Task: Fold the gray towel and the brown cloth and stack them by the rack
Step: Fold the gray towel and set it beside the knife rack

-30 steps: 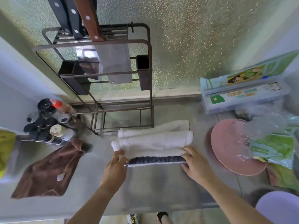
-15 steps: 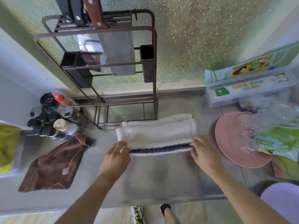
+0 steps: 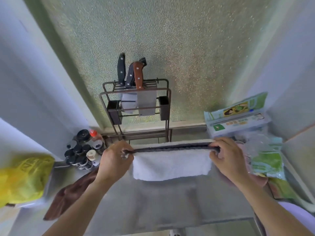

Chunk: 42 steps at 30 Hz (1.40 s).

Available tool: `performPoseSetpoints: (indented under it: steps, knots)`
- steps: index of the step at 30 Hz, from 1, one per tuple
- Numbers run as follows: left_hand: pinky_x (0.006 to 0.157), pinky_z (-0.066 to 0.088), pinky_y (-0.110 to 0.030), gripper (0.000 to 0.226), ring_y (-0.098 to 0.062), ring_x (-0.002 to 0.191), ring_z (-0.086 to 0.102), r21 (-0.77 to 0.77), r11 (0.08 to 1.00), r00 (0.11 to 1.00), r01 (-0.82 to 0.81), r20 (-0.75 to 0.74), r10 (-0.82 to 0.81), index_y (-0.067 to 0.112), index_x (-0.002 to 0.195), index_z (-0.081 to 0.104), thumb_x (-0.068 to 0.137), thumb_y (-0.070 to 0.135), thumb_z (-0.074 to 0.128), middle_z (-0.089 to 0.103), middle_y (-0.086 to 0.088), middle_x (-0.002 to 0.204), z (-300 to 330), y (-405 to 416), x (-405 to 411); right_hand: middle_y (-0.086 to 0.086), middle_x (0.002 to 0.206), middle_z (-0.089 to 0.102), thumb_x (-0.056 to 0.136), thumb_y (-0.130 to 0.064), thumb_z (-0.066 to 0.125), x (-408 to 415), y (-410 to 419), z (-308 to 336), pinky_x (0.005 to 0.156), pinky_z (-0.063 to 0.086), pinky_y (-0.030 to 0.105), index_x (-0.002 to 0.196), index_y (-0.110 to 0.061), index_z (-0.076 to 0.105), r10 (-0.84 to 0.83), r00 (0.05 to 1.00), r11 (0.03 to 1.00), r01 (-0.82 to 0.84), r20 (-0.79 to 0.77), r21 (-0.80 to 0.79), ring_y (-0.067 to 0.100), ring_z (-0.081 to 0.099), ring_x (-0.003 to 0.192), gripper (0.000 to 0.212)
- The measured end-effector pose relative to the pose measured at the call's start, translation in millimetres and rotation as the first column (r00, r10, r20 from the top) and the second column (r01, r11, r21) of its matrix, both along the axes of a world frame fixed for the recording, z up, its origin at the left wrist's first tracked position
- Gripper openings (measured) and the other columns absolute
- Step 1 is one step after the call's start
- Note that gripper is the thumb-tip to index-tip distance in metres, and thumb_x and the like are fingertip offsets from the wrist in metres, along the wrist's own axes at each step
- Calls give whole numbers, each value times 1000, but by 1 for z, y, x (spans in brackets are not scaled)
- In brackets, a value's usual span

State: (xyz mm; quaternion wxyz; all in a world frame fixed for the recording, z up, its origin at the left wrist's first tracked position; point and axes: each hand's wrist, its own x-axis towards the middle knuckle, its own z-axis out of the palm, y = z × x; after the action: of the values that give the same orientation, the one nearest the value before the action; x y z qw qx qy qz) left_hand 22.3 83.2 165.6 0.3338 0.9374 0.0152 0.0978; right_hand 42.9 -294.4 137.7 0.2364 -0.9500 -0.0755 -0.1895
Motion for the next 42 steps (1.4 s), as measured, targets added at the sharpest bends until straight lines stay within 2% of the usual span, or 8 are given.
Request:
performPoseSetpoints:
  steps: [11, 20, 23, 27, 30, 35, 39, 42]
  knots:
    - [68, 50, -36, 18, -21, 71, 58, -123, 983, 928, 140, -329, -173, 20, 85, 54, 82, 7, 64, 66, -3, 79, -38, 20, -19, -11, 89, 68, 76, -10, 75, -29, -6, -19, 73, 50, 21, 93, -21, 60, 109, 878, 975, -2, -467, 222, 5, 66, 84, 25]
    - [90, 48, -41, 42, -36, 107, 65, 43, 988, 828, -151, -541, 150, 8, 130, 52, 92, 21, 66, 66, -18, 119, -166, 0, 45, 3, 106, 67, 78, -30, 79, 56, 2, -157, 83, 50, 35, 112, -13, 60, -43, 643, 929, 308, -764, 207, 22, 65, 96, 43]
    - [96, 47, -45, 52, -38, 117, 59, 92, 969, 745, -228, -625, 234, 5, 133, 49, 90, 26, 68, 62, -22, 127, -197, -7, 24, 5, 90, 65, 74, -52, 68, 28, -3, -195, 69, 43, 34, 80, -27, 56, -138, 582, 884, 438, -801, 166, 27, 64, 88, 28]
    - [86, 50, -42, 53, -31, 108, 61, 159, 966, 630, -205, -734, 255, 12, 122, 54, 85, 46, 70, 63, -11, 118, -221, -6, -20, 0, 93, 68, 78, -53, 72, -36, -12, -210, 79, 44, 34, 104, -24, 61, -248, 468, 783, 613, -848, 110, 25, 65, 93, 40]
    - [75, 52, -37, 41, -23, 86, 58, 193, 956, 583, -220, -760, 288, 18, 95, 62, 81, 57, 67, 66, -4, 102, -229, -5, -42, -5, 75, 65, 74, -64, 67, -66, -9, -212, 74, 43, 35, 81, -26, 58, -227, 408, 784, 615, -884, 82, 21, 62, 78, 40]
    - [76, 49, -33, 18, -26, 88, 64, 80, 948, 623, -308, -736, 265, 16, 101, 63, 92, 33, 64, 71, -3, 95, -224, -12, -58, 3, 95, 72, 80, -36, 79, -84, 10, -207, 68, 48, 32, 99, -16, 69, -111, 330, 737, 660, -938, 145, 25, 67, 91, 29]
    - [77, 55, -37, 20, -30, 89, 66, 39, 939, 677, -342, -683, 275, 16, 113, 60, 94, 23, 62, 70, -6, 103, -222, -11, -64, 4, 99, 74, 80, -21, 79, -80, 17, -189, 84, 58, 42, 106, -14, 71, -24, 315, 630, 742, -949, 230, 27, 69, 94, 28]
    - [70, 57, -35, 25, -24, 82, 66, 32, 961, 813, -276, -524, 252, 20, 112, 60, 89, 17, 69, 61, -4, 101, -220, -16, -71, 1, 96, 74, 80, -11, 75, -68, 38, -154, 77, 57, 37, 100, -18, 72, 18, 439, 607, 709, -898, 359, 20, 69, 90, 22]
